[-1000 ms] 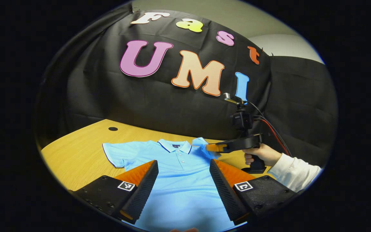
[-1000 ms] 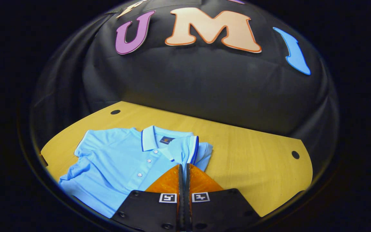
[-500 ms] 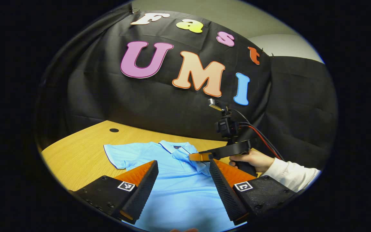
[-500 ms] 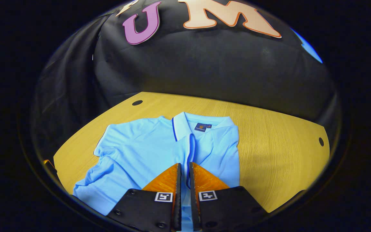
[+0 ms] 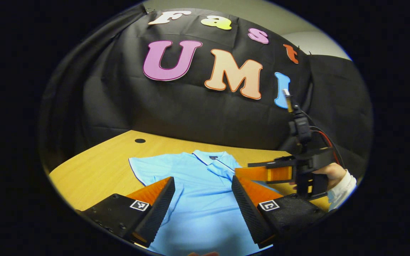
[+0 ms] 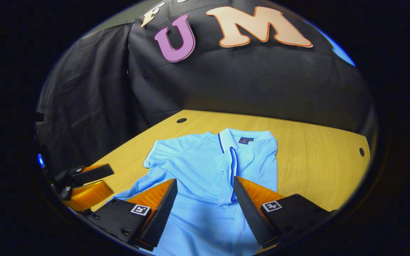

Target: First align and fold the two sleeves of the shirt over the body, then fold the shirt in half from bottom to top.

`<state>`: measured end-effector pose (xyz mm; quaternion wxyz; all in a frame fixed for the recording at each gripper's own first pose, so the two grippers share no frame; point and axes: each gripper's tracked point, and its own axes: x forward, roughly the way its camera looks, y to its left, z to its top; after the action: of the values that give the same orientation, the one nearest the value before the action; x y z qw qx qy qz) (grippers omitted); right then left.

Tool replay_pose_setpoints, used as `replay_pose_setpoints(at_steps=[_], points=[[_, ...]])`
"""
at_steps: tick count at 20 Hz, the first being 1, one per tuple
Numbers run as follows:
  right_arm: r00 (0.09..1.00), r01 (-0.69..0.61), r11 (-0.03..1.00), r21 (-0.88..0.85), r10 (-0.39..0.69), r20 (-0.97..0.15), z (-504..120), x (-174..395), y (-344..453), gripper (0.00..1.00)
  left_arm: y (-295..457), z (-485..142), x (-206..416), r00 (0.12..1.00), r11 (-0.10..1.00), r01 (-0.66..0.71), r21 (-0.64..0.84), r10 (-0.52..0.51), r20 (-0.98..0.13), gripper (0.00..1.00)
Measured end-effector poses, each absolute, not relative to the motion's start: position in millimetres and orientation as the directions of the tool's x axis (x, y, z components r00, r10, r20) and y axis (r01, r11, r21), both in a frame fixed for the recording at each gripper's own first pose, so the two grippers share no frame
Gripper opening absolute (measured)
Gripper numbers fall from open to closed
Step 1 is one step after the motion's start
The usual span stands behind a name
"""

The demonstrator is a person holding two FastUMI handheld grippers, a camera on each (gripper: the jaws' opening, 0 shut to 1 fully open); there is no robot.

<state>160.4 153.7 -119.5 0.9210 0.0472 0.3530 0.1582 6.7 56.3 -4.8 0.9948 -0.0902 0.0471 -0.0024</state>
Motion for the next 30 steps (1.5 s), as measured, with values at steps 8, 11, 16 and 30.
replay_pose_setpoints(at_steps=[8, 11, 16, 30], points=[[0.793, -0.21, 0.974, 0.088, 0.223, -0.568, -95, 85, 72, 0.95, 109, -39, 43, 0.97, 0.984, -0.071, -0.164, 0.029, -0.24, 0.95], [0.809, -0.203, 0.974, 0.095, 0.222, -0.544, -93, 56, 63, 0.98, 145, -38, 65, 0.953, 0.98, -0.149, -0.129, 0.108, -0.282, 0.95], [0.849, -0.195, 0.975, 0.112, 0.224, -0.478, -76, 28, 55, 0.98, 190, -41, 106, 0.92, 0.964, -0.241, -0.109, 0.191, -0.342, 0.95], [0.877, -0.108, 0.991, 0.08, 0.133, -0.463, -81, 13, 11, 0.98, 218, -97, 146, 0.844, 0.95, -0.307, -0.058, 0.244, -0.477, 0.95]])
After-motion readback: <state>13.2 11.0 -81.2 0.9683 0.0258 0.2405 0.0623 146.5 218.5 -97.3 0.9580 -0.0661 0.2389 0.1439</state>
